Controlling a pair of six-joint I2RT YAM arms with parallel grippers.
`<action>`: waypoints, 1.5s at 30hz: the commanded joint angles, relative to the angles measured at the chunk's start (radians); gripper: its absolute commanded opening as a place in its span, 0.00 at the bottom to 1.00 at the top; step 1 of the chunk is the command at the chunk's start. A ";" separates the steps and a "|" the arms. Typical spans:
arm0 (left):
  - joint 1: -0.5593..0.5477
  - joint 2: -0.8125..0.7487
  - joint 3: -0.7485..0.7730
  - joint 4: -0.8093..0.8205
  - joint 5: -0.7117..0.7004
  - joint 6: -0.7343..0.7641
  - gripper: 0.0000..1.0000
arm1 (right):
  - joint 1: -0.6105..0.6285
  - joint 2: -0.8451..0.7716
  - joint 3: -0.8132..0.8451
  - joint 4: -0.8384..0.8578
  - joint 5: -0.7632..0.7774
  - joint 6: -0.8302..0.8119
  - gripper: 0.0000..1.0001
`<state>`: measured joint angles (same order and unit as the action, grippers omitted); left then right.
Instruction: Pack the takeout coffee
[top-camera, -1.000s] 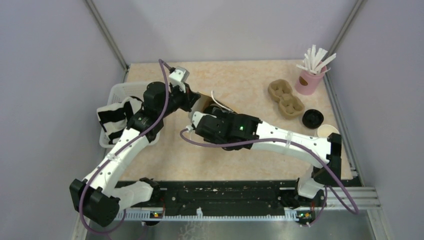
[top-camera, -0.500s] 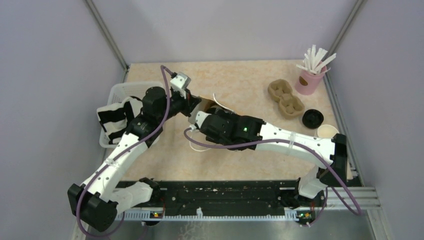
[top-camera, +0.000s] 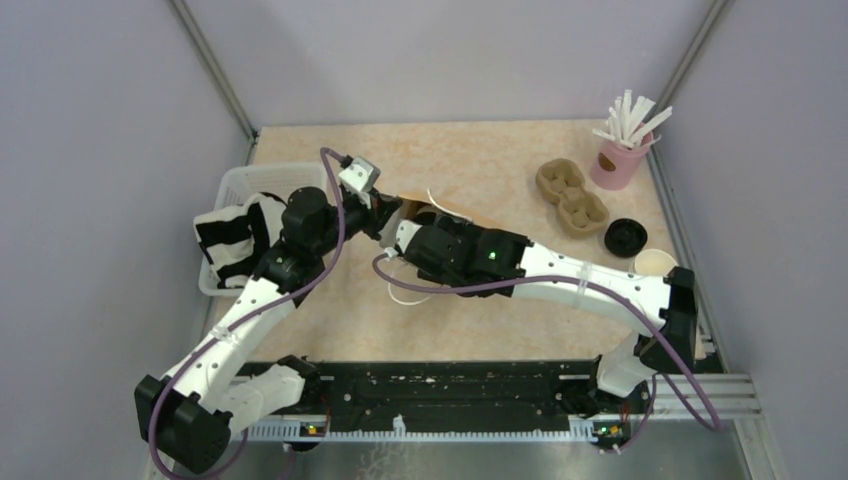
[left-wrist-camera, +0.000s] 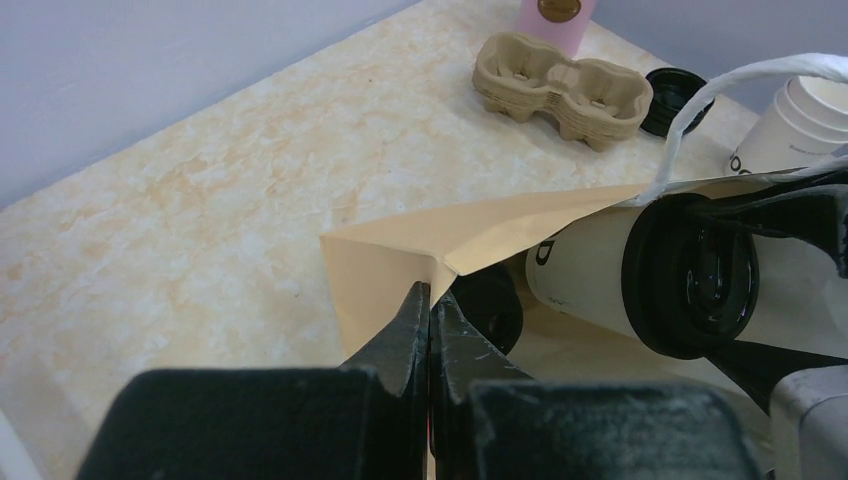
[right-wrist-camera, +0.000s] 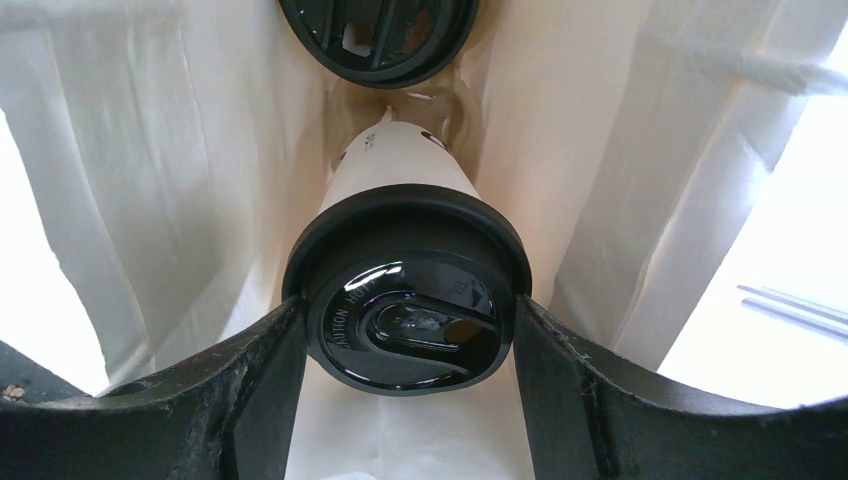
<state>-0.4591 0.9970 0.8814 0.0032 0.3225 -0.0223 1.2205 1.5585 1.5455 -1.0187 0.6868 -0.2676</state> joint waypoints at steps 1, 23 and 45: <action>-0.002 -0.028 -0.009 0.130 0.035 0.046 0.00 | -0.006 0.036 0.044 -0.003 0.034 -0.029 0.36; -0.012 -0.059 -0.049 0.111 0.067 0.125 0.00 | -0.113 -0.074 -0.195 0.367 -0.008 -0.200 0.38; -0.075 -0.049 -0.025 0.057 -0.160 0.105 0.00 | -0.136 -0.175 -0.276 0.381 -0.315 -0.340 0.40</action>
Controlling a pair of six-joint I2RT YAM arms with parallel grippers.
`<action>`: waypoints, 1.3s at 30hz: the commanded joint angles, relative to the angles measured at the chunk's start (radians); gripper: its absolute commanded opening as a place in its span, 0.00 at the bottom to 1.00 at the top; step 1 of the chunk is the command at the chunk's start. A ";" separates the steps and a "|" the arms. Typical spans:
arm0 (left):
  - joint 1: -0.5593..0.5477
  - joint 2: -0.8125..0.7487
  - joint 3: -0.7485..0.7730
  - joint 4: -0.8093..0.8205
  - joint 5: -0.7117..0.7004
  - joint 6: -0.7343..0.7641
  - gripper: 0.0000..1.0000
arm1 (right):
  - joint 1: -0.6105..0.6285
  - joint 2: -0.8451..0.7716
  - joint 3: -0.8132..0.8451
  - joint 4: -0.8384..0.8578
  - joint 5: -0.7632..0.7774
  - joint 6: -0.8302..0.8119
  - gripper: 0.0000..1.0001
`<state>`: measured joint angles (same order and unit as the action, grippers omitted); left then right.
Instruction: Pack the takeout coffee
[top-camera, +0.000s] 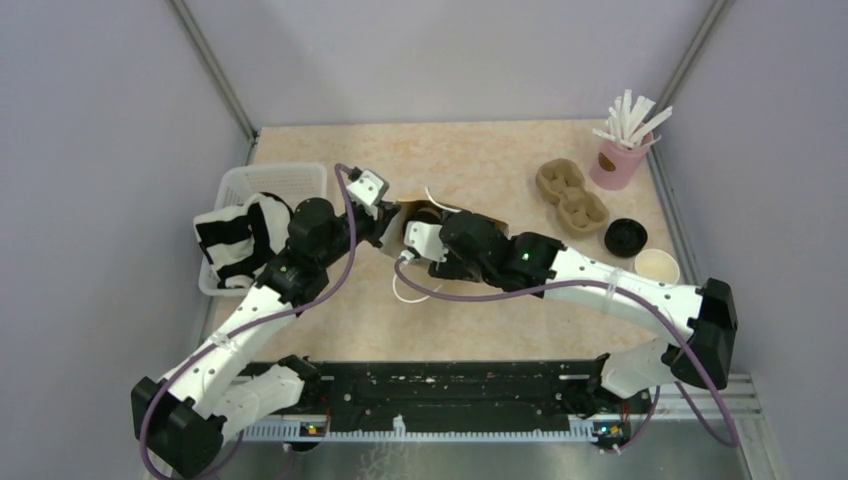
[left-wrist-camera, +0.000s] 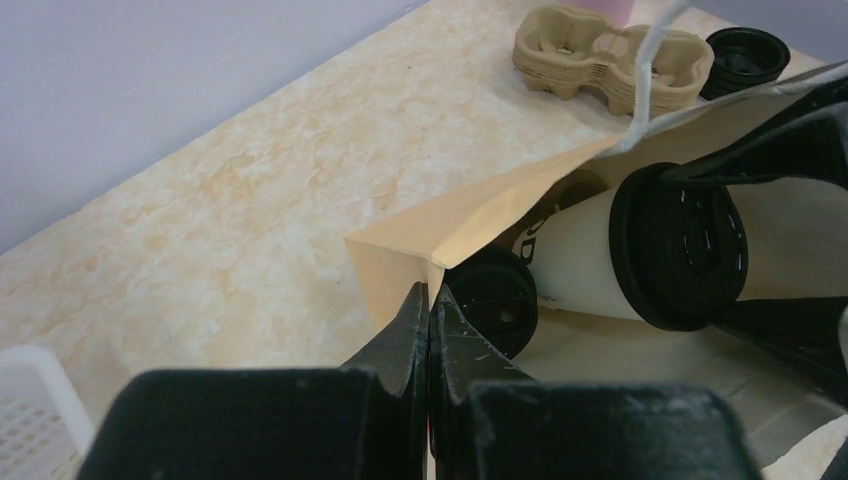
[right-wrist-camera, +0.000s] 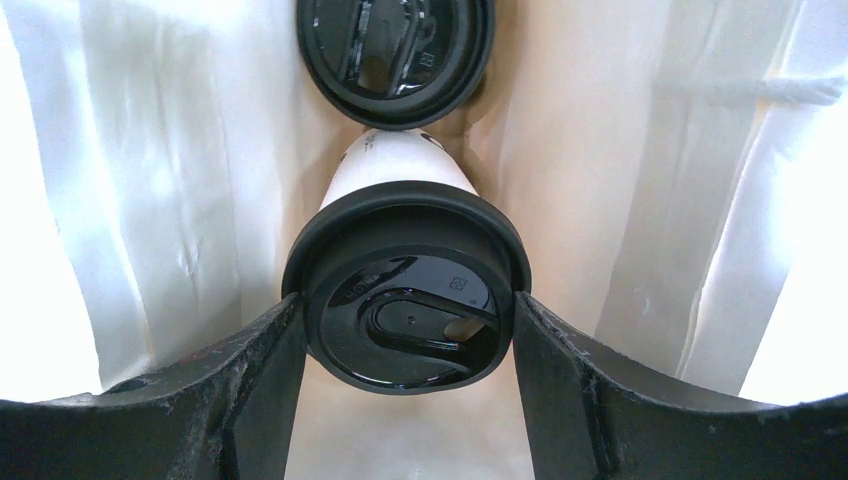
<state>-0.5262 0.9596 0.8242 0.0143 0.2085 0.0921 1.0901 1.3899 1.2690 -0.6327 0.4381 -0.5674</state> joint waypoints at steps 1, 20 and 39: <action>-0.011 -0.014 0.029 0.050 -0.041 -0.009 0.00 | -0.004 0.002 -0.003 -0.001 -0.063 -0.046 0.40; -0.049 -0.045 -0.028 0.097 0.008 0.069 0.00 | -0.033 -0.024 -0.073 0.154 0.105 -0.088 0.39; -0.064 -0.042 -0.019 0.066 0.047 0.072 0.00 | -0.089 -0.027 -0.088 0.147 0.056 -0.113 0.38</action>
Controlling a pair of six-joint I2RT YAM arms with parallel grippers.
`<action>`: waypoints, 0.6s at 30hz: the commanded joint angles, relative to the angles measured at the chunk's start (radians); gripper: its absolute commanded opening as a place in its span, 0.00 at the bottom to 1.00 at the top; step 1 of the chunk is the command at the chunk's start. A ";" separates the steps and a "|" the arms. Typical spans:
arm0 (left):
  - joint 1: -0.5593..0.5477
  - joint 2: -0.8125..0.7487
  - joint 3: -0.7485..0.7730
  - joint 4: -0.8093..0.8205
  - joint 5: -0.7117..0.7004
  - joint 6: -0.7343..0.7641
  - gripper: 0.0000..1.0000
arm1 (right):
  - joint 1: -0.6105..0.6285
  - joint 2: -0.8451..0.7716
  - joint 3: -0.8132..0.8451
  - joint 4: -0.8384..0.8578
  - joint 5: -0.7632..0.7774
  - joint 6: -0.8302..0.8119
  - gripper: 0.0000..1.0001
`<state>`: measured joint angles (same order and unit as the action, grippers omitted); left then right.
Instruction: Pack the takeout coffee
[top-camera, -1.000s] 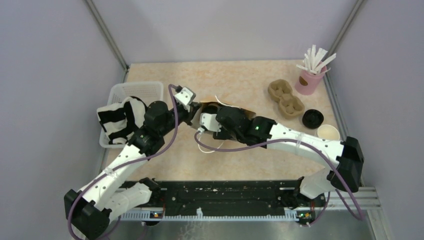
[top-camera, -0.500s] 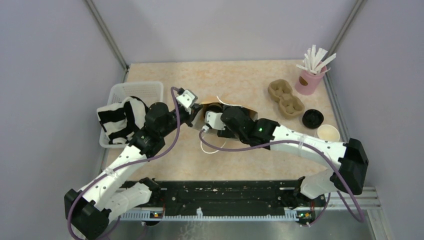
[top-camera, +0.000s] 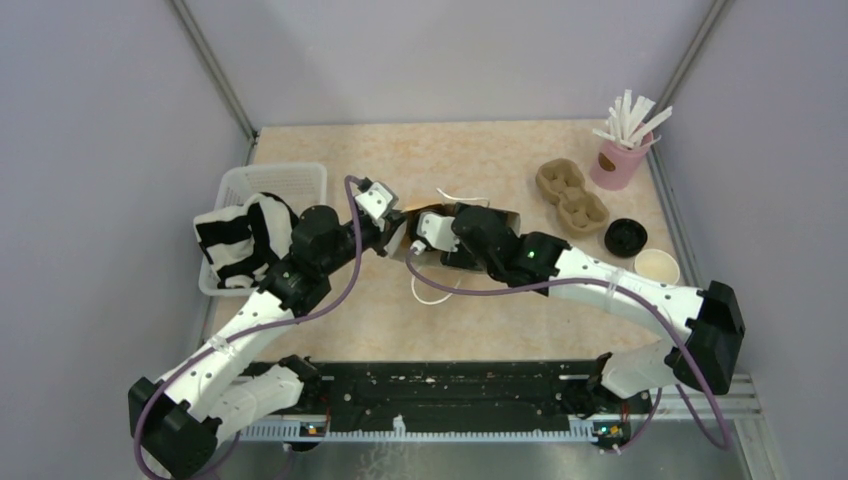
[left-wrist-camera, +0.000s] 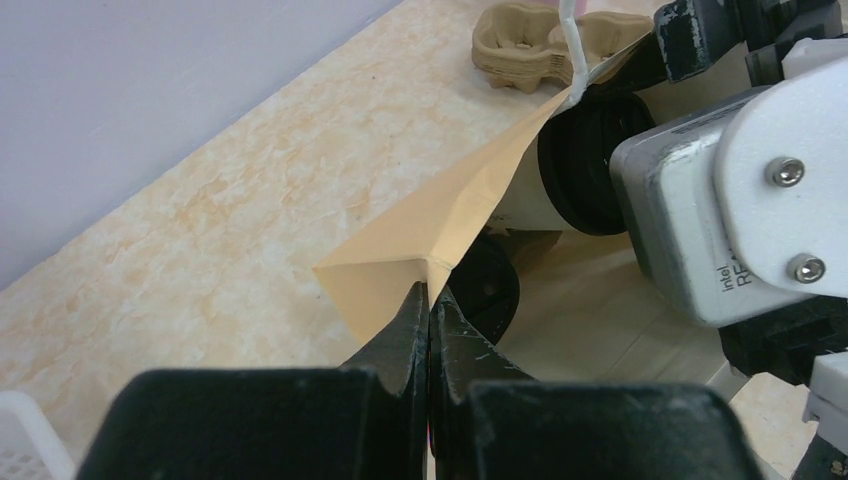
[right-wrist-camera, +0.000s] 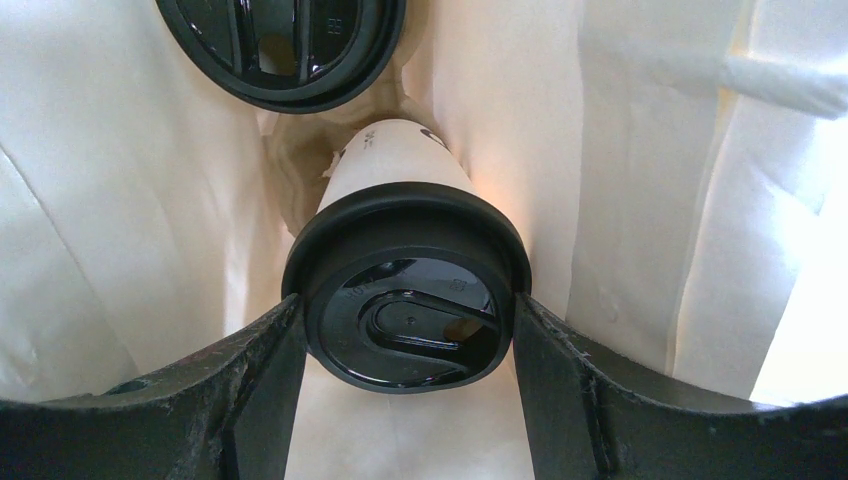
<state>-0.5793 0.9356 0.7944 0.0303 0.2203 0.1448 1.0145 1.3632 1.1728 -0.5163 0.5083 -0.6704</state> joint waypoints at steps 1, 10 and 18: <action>-0.014 -0.018 0.011 0.049 0.038 0.021 0.00 | -0.015 0.003 0.007 0.032 -0.018 -0.011 0.38; -0.019 -0.014 0.004 0.045 0.044 0.008 0.00 | -0.048 0.044 0.005 0.065 -0.097 -0.015 0.38; -0.020 -0.006 0.003 0.041 0.043 0.004 0.00 | -0.080 0.071 0.002 0.062 -0.156 -0.020 0.38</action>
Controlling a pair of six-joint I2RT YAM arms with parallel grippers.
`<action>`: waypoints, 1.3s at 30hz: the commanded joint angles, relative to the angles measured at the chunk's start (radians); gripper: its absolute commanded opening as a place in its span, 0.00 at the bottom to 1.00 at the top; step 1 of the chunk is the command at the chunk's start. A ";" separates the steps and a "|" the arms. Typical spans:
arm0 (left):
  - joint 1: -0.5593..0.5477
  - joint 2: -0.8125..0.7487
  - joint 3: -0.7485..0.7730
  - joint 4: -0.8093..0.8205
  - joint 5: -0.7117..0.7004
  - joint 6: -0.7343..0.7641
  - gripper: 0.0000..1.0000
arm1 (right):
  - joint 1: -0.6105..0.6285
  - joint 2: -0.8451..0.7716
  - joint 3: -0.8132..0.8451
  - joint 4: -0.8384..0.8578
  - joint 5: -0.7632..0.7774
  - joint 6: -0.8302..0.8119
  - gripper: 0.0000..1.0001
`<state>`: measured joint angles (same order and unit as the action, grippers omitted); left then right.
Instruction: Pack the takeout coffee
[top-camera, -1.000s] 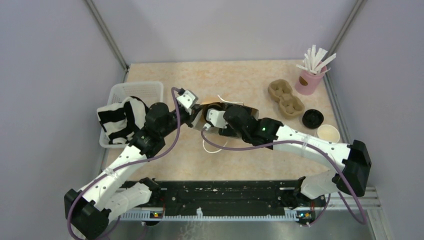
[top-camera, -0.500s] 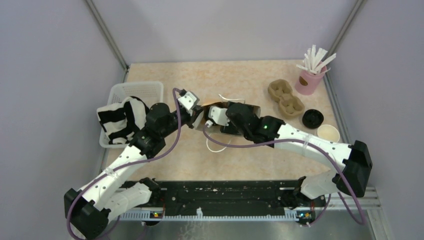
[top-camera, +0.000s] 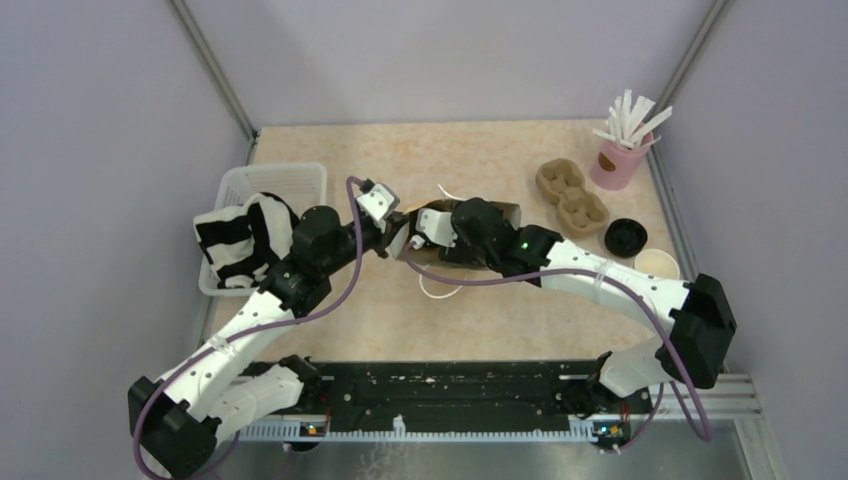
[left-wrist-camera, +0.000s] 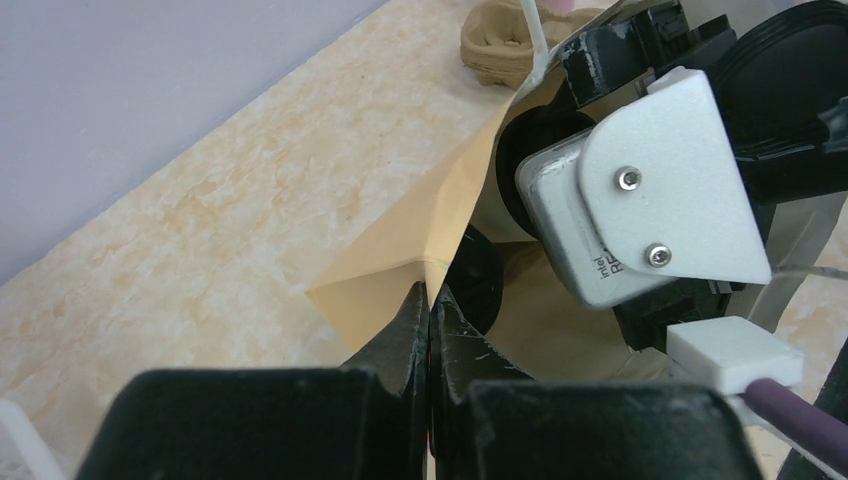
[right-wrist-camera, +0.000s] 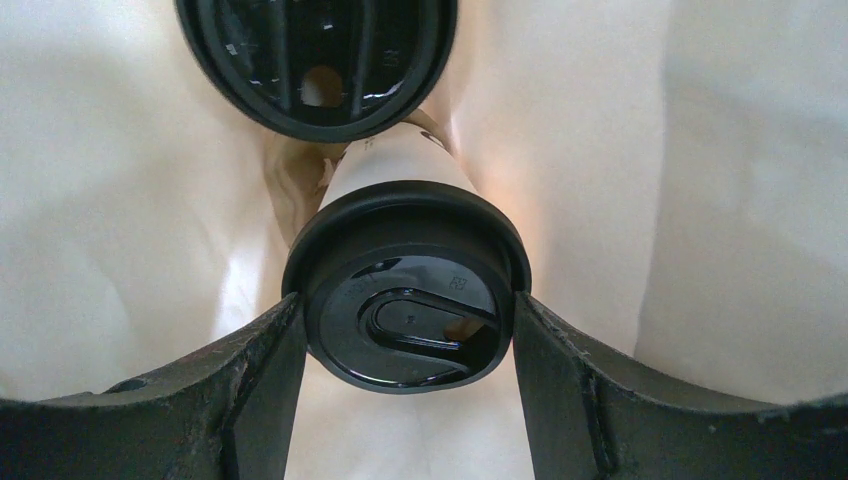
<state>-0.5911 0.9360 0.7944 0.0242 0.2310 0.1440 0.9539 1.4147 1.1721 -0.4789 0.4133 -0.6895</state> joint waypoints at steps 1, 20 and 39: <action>-0.008 -0.003 0.004 0.046 0.032 0.006 0.00 | -0.022 0.024 0.012 0.014 -0.071 -0.001 0.38; -0.006 0.024 0.045 0.005 0.024 0.007 0.00 | -0.027 0.150 0.170 -0.134 -0.188 0.017 0.38; -0.006 0.078 0.238 -0.333 -0.132 -0.223 0.00 | -0.084 0.302 0.306 -0.393 -0.458 0.122 0.38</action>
<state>-0.5907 0.9993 0.9554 -0.2638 0.0887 -0.0139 0.8852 1.6512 1.4704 -0.7696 0.1223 -0.6170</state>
